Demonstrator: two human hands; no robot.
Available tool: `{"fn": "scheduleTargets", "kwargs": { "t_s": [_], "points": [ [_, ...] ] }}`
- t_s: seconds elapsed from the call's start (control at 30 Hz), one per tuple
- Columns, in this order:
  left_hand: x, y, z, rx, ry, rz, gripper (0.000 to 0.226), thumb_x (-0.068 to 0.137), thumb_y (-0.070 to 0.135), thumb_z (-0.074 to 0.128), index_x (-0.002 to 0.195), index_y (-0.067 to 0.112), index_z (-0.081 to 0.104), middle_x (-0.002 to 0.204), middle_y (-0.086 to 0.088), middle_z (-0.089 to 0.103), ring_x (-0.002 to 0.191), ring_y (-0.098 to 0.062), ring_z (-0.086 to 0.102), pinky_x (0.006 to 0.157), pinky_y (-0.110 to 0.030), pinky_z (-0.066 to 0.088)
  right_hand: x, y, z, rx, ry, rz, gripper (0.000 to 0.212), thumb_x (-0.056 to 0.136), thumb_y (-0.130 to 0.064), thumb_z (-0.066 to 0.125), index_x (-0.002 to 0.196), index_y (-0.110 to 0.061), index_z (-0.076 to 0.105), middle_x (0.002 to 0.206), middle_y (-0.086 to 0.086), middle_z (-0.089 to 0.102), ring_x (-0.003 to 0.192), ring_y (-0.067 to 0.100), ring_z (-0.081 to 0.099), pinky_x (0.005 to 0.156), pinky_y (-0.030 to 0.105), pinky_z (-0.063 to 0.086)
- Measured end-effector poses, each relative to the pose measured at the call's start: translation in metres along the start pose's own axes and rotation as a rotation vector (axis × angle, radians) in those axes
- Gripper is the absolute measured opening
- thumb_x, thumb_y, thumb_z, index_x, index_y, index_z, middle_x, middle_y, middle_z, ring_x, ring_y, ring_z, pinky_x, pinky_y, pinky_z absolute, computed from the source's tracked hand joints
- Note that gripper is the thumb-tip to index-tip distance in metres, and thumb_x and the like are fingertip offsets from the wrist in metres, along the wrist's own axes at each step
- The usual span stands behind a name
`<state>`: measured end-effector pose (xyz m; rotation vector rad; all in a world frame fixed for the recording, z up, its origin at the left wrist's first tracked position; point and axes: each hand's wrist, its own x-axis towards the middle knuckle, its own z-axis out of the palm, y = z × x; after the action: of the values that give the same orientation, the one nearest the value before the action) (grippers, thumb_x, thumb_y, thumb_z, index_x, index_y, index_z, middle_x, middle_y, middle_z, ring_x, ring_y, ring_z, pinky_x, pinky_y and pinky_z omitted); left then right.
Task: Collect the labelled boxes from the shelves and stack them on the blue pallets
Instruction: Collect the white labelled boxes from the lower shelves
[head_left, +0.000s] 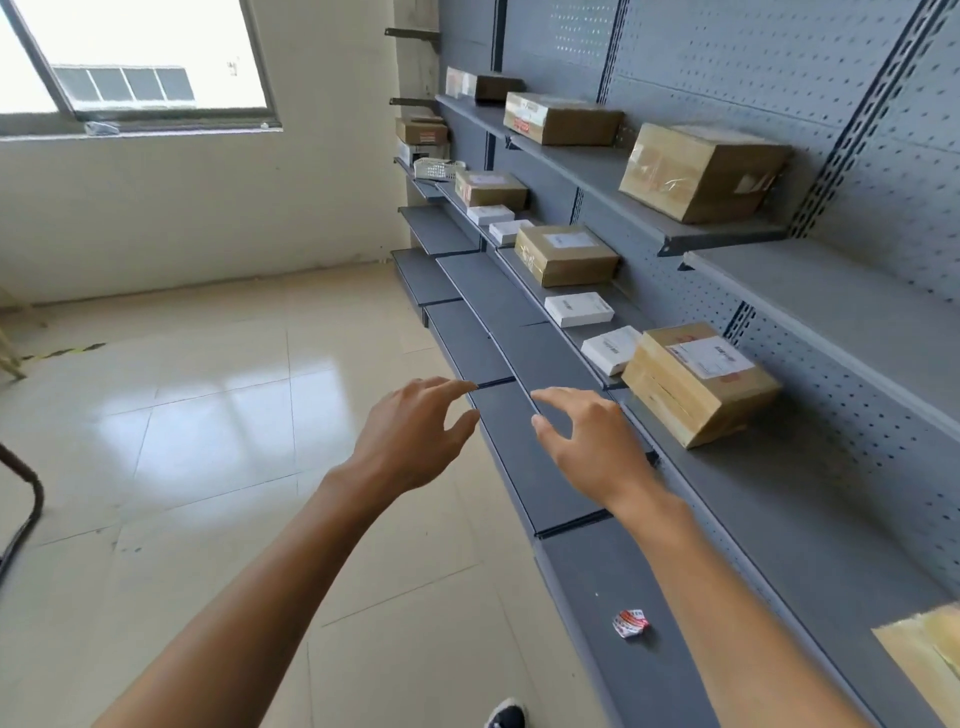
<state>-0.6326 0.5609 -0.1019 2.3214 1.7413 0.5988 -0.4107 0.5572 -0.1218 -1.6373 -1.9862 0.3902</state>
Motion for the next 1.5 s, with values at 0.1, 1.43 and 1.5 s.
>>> {"fn": "scheduleTargets", "kwargs": {
  "t_s": [0.1,1.43,1.5],
  "points": [
    [0.059,-0.006,0.014,0.012,-0.018,0.014,0.041,0.101,0.044,0.051,0.140,0.033,0.056,0.140,0.011,0.060,0.131,-0.016,0.052,0.097,-0.036,0.044,0.050,0.031,0.003,0.017,0.028,0.035,0.036,0.098,-0.033,0.055,0.133,-0.026,0.061,0.135,-0.008,0.061,0.132,0.011,0.048,0.107,0.032,0.043],
    [0.592,-0.083,0.333,0.009,-0.571,0.533,0.062,0.101,0.050,0.048,0.157,0.033,0.027,0.168,-0.003,0.015,0.155,-0.031,0.002,0.117,-0.061,0.022,0.359,0.290,0.137,-0.256,0.107,0.948,0.056,0.091,-0.031,0.060,0.144,-0.024,0.044,0.154,0.003,0.037,0.138,0.030,0.033,0.100,0.049,0.044],
    [0.602,-0.081,0.347,0.045,-0.577,0.548,0.067,0.099,0.056,0.046,0.158,0.034,0.023,0.169,-0.004,0.008,0.155,-0.032,-0.005,0.118,-0.060,0.017,0.363,0.299,0.143,-0.279,0.135,0.989,0.055,0.092,-0.036,0.060,0.144,-0.025,0.043,0.157,0.006,0.032,0.140,0.031,0.030,0.102,0.051,0.042]
  ]
}}
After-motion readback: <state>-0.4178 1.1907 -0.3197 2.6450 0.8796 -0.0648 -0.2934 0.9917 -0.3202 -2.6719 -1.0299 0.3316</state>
